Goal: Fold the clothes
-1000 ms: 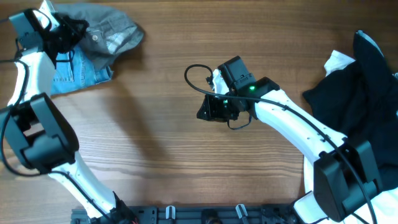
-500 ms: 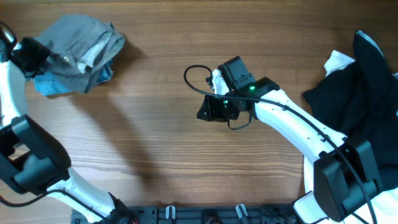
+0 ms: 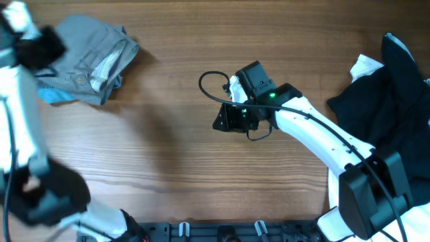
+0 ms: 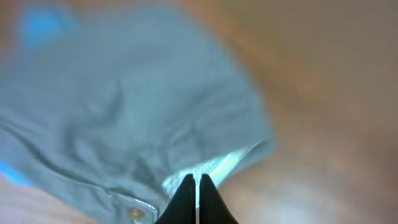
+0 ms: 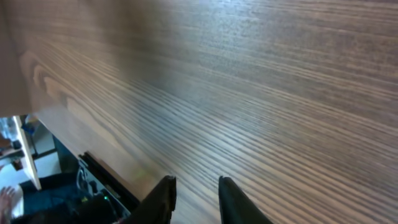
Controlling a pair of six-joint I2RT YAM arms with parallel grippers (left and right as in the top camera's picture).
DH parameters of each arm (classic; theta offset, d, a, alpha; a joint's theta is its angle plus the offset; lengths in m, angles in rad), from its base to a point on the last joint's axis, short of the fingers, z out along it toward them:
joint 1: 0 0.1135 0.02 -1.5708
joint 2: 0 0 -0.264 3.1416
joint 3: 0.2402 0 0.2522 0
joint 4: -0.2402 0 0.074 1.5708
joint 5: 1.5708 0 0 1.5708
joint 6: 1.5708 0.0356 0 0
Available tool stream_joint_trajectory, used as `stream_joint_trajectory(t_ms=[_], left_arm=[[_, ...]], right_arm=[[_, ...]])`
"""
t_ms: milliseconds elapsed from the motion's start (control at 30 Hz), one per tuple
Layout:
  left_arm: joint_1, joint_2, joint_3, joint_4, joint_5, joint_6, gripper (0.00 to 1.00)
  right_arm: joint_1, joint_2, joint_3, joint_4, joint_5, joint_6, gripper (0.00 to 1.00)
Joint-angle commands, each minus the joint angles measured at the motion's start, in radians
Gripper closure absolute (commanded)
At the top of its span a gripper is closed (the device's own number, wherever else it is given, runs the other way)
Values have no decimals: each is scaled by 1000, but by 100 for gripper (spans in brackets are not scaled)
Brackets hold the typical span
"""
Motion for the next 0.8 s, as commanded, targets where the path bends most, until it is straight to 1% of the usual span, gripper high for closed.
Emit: stream_joint_trajectory(t_ms=[0, 33, 67, 100, 133, 167, 200, 233, 300, 333, 400, 433, 467, 500, 533, 567, 600, 667, 733, 767], left_arm=[[-35, 208, -16, -82, -143, -41, 96], [-35, 244, -16, -82, -140, -51, 92], [-35, 287, -16, -67, -134, -50, 80], [-34, 325, -16, -56, -133, -50, 73], [-34, 341, -16, -61, -132, -50, 72], [-34, 344, -16, -82, -105, -22, 72], [-34, 321, -7, -116, -34, 3, 68], [-34, 286, 11, -151, 37, 3, 62], [-36, 203, 51, -209, 145, 17, 60], [-41, 140, 68, -236, 200, 54, 60], [-64, -12, 78, -291, 219, 92, 59], [-83, -109, 78, -333, 208, 112, 56], [-98, -185, 78, -365, 176, 111, 50], [-107, -241, 78, -393, 141, 111, 22], [-117, -316, 78, -421, 91, 111, 0], [-121, -403, 78, -460, 27, 111, 0], [-121, -465, 78, -491, -21, 111, 0], [-121, -569, 78, -523, -78, 111, 0], [-121, -646, 78, -526, -78, 111, 0], [-121, -713, 78, -526, -78, 111, 0]], right_arm=[[-5, -4, 3, -53, 10, -121, 72], [-6, -6, 4, -63, 13, -138, 72], [-7, -11, 4, -78, 27, -152, 72], [-8, -20, 6, -88, 43, -169, 73], [-11, -35, 14, -103, 68, -181, 73], [-13, -66, 32, -132, 117, -194, 73], [-13, -117, 61, -166, 198, -221, 73], [-13, -154, 82, -185, 253, -237, 73], [-13, -248, 128, -209, 347, -262, 71], [-13, -316, 159, -211, 402, -269, 67], [-13, -430, 191, -186, 436, -269, 61], [-13, -496, 195, -166, 436, -269, 55], [-13, -550, 195, -157, 436, -266, 46], [-13, -599, 195, -157, 436, -265, 40], [-13, -649, 194, -160, 436, -265, 34], [-13, -699, 194, -165, 436, -266, 15], [-13, -731, 194, -172, 436, -268, 1], [-13, -780, 194, -194, 436, -266, 0], [-13, -798, 194, -211, 434, -265, 0], [-13, -797, 194, -211, 428, -265, 0]])
